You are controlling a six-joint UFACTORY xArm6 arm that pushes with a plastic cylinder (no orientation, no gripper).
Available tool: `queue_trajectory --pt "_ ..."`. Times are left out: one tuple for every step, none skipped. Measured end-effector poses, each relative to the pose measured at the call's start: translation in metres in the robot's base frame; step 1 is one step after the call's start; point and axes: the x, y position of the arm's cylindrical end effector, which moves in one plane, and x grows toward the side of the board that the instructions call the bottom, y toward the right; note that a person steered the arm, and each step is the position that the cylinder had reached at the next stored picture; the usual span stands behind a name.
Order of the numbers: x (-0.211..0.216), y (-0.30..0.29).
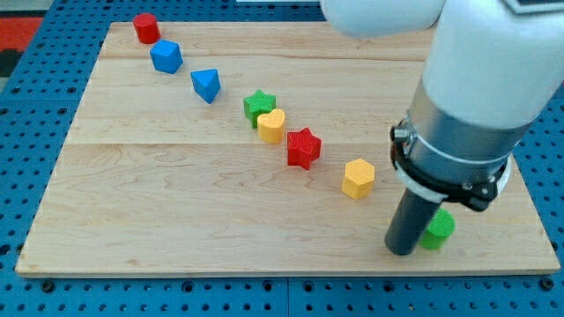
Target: Move the yellow hexagon towards the green circle
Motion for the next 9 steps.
queue_trajectory --pt "-0.001 0.026" --pt "0.006 -0.04" --pt "-0.011 -0.108" --pt "-0.055 -0.118" --pt "-0.089 -0.12" --pt "-0.099 -0.107" --pt "-0.099 -0.077" --pt "-0.097 -0.049" --pt "-0.091 -0.026"
